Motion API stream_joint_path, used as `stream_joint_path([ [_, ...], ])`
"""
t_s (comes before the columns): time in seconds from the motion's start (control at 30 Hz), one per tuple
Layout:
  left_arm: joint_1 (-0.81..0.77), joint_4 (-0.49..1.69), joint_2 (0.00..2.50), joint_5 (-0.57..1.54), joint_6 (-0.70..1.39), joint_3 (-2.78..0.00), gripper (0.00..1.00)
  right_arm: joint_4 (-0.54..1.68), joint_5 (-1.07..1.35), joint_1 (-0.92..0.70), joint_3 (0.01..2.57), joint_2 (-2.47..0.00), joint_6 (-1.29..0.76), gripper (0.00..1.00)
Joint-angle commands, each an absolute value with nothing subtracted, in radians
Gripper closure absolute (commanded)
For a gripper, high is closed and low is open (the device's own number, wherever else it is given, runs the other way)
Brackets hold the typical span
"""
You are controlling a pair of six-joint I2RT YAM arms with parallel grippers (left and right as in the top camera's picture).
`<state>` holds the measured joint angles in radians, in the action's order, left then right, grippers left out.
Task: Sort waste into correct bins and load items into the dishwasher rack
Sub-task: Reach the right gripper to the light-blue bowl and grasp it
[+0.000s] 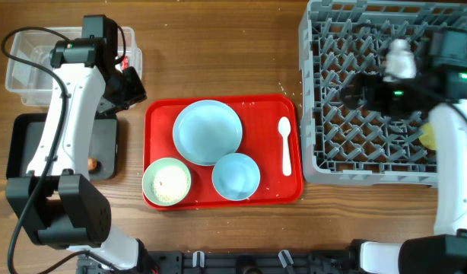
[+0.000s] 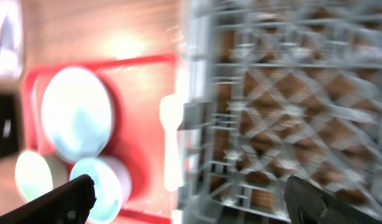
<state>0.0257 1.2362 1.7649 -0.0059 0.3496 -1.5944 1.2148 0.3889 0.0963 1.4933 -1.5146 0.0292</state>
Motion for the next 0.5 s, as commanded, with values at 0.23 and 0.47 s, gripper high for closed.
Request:
stream_joint_path([
  [0.23, 0.030, 1.239, 1.743, -0.001, 0.345, -1.597, 0.44, 1.138, 0.281, -0.467, 1.375, -1.639, -0.107, 0.16],
  [0.47, 0.030, 1.239, 1.743, -0.001, 0.345, -1.597, 0.44, 1.039, 0.255, -0.608, 1.251, -1.808, -0.192, 0.21],
])
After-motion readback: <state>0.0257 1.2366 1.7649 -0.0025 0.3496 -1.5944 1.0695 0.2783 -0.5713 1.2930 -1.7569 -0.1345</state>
